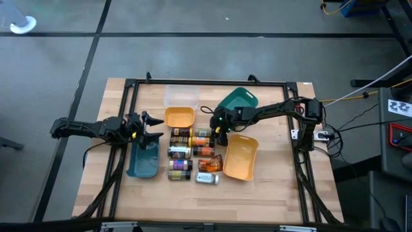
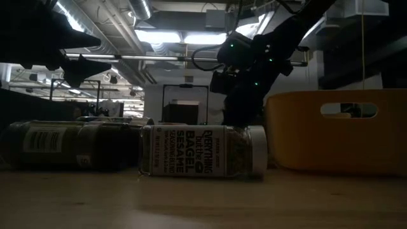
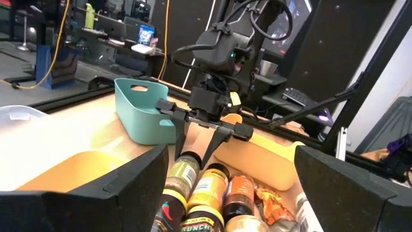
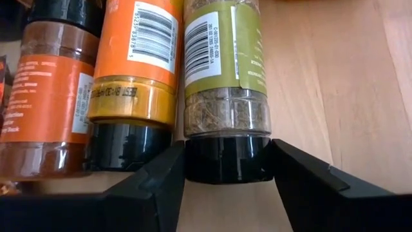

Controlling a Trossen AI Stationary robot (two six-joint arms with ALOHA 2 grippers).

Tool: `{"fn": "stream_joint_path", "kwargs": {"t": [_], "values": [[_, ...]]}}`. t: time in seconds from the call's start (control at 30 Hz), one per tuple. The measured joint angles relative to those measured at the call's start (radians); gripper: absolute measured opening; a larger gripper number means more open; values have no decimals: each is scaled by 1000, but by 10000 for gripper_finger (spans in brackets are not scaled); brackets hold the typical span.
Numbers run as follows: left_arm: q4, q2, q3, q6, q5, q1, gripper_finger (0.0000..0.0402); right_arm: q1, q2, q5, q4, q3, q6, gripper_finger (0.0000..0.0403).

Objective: Sort spices by type
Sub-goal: Put the black seasoning bottle into the transparent bin

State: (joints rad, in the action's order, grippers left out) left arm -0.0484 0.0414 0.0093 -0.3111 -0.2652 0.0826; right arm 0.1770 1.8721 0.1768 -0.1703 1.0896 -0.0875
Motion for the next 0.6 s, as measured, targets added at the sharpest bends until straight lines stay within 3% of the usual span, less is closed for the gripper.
{"fn": "stream_joint_path", "kwargs": {"t": [0.6], "values": [[-5, 0, 0, -60, -33, 0, 320, 0, 0, -196, -488, 424, -229, 211]]}}
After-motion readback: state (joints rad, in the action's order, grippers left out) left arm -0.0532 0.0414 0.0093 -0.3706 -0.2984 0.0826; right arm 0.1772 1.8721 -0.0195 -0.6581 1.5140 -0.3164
